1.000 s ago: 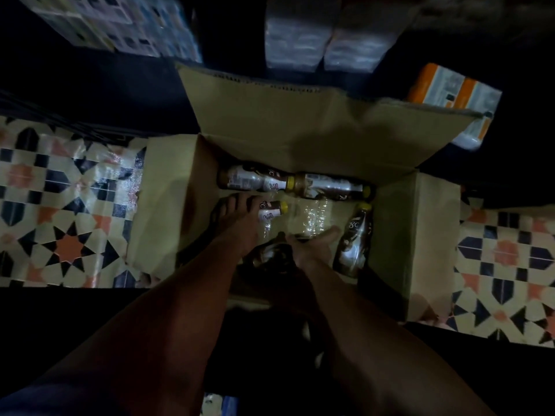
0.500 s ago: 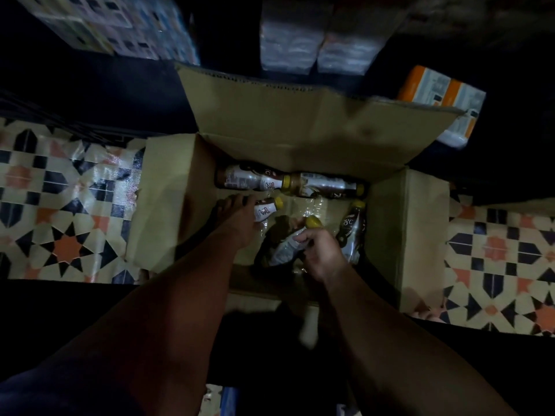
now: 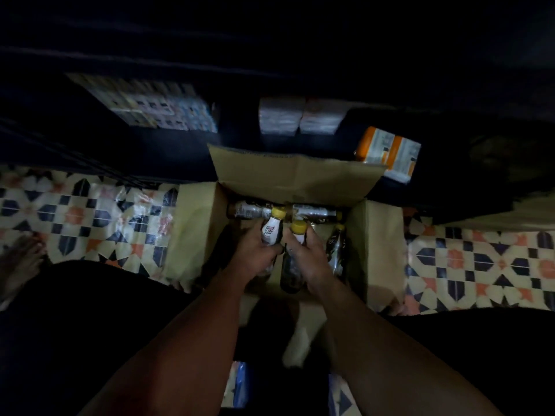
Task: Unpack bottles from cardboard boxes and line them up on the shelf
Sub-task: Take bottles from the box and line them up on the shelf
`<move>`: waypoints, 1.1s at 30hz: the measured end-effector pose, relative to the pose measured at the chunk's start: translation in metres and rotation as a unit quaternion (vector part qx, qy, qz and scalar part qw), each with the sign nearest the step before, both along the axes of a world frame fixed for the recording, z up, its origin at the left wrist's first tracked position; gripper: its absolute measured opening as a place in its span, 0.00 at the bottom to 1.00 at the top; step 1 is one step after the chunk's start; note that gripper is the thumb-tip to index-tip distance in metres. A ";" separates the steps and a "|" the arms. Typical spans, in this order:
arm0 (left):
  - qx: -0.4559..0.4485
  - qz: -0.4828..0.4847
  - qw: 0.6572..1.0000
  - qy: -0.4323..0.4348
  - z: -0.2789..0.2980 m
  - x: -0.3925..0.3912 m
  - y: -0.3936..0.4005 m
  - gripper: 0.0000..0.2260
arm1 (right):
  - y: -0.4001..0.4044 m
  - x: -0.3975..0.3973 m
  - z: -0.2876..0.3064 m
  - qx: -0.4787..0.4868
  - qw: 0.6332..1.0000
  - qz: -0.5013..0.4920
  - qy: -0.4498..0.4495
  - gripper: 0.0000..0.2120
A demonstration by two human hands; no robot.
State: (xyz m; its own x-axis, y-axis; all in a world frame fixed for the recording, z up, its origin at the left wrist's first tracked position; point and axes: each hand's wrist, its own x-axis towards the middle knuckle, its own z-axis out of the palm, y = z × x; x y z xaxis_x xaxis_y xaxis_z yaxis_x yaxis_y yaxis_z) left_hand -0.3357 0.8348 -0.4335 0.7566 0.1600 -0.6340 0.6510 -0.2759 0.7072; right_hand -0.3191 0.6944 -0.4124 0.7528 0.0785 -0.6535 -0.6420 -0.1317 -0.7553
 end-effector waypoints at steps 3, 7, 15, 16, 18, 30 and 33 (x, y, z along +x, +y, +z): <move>-0.022 0.003 0.999 -0.031 0.073 0.002 -0.007 0.20 | -0.005 0.004 0.064 -0.011 0.999 0.019 -0.033 0.06; -0.027 -0.005 0.997 -0.078 0.207 0.010 -0.008 0.16 | -0.005 0.010 0.193 0.030 0.996 0.014 -0.087 0.06; -0.027 -0.010 0.978 -0.206 0.474 0.016 0.003 0.16 | -0.004 0.018 0.467 0.071 0.978 0.061 -0.185 0.06; -0.028 -0.007 0.974 -0.227 0.504 0.016 0.004 0.16 | -0.002 0.019 0.498 0.077 0.974 0.063 -0.205 0.06; -0.032 0.001 0.964 -0.265 0.560 0.018 0.007 0.15 | 0.001 0.024 0.553 0.084 0.963 0.066 -0.248 0.06; -0.060 0.047 0.884 -0.461 0.778 0.055 0.015 0.16 | 0.016 0.062 0.770 0.148 0.879 0.055 -0.449 0.05; -0.041 0.052 0.863 -0.501 0.801 0.070 0.019 0.18 | 0.020 0.077 0.798 0.153 0.866 0.042 -0.475 0.02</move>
State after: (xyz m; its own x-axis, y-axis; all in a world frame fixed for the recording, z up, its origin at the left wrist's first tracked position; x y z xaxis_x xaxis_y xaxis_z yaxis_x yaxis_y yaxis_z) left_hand -0.2656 0.8534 0.3674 0.9158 0.2456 0.3177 -0.2803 -0.1756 0.9437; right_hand -0.2419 0.7147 0.3852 0.9224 0.2195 0.3177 0.2893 0.1518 -0.9451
